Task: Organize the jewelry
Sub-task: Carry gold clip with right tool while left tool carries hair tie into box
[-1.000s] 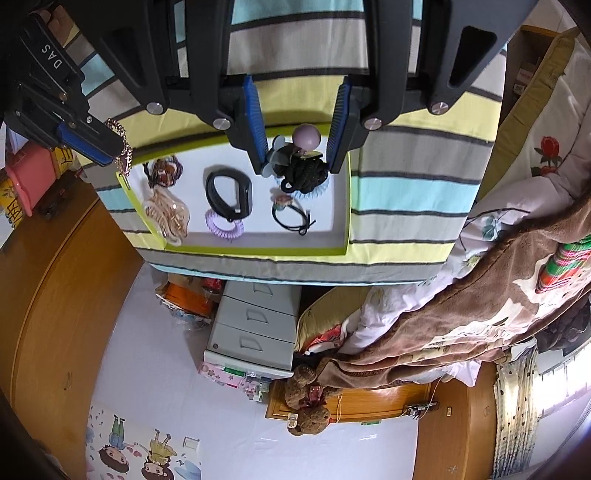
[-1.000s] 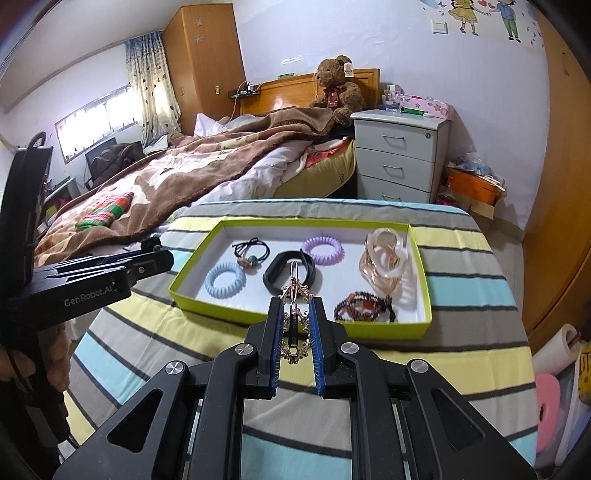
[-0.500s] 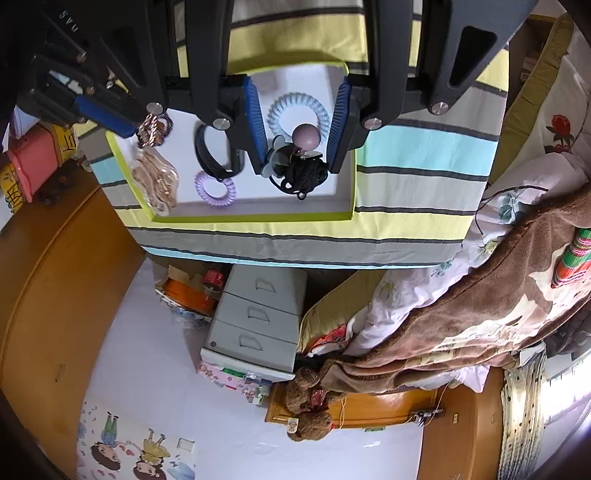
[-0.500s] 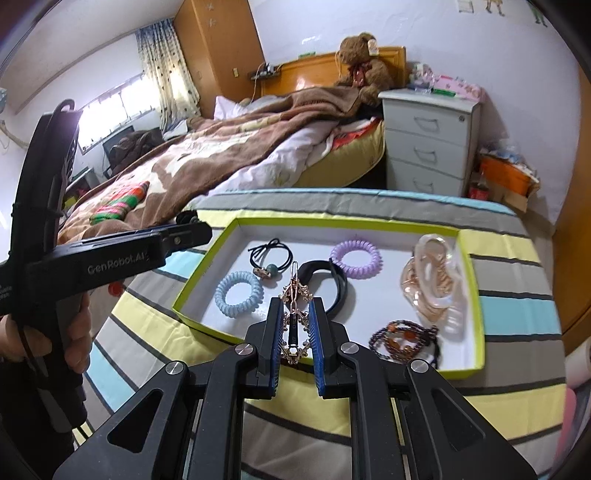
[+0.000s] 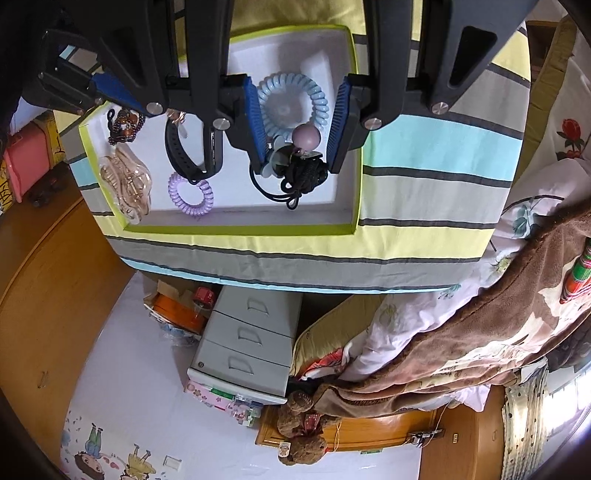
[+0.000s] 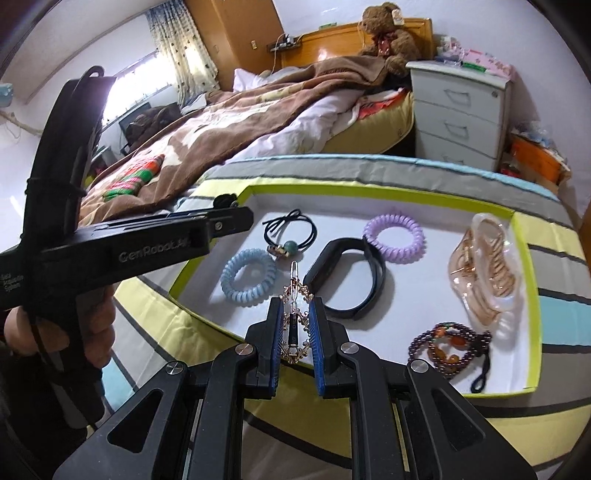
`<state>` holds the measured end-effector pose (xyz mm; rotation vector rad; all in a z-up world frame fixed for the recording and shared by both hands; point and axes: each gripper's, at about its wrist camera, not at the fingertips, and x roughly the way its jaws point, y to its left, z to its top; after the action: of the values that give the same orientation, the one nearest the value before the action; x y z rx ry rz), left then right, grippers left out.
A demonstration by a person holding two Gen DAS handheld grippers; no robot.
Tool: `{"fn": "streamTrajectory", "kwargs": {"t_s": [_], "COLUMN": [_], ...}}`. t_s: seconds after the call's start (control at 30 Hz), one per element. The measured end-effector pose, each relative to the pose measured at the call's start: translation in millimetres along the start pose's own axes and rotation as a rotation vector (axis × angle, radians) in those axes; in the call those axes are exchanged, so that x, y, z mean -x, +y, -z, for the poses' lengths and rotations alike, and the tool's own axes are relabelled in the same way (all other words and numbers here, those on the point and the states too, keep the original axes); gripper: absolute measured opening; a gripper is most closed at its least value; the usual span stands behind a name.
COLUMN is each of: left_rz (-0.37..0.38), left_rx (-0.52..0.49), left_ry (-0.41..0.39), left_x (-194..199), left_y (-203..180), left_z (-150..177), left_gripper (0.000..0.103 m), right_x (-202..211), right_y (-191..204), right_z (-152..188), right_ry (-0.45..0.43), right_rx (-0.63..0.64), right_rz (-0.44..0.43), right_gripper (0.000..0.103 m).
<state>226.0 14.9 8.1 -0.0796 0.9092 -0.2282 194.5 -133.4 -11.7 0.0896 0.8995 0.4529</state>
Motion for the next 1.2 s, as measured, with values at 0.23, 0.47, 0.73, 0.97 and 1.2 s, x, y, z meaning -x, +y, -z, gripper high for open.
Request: {"fn": "streamTrajectory", "kwargs": {"t_s": [0.23,0.47,0.73,0.97,1.2], "left_rz": [-0.013,-0.01,-0.013,-0.022,-0.023], "left_rx": [0.014,0.017,0.012,0.018,0.009], "left_ry": [0.014,0.031,0.04,0.057,0.063], "left_x": [-13.1,-20.2,-24.0,-30.9,-34.0], "left_y": [2.1,3.1,0.5,1.7,-0.5], "left_z": [-2.3,-0.2,1.4,4.5,4.8], "left_gripper": [0.034,0.034,0.034,0.035,0.036], "right_x": [-9.3,-12.7,-10.4,-10.0,-10.0], "right_y": [-2.0,-4.8,-2.8,-2.1,-2.4], "right_z": [-1.8,0.5,1.2,0.5,1.5], "right_ry": [0.025,0.035,0.028,0.025,0.025], "right_rx": [0.004,0.0,0.008,0.01,0.004], "right_rz": [-0.008,-0.001,0.001,0.012,0.019], "right_gripper": [0.007,0.007,0.007,0.007,0.007]}}
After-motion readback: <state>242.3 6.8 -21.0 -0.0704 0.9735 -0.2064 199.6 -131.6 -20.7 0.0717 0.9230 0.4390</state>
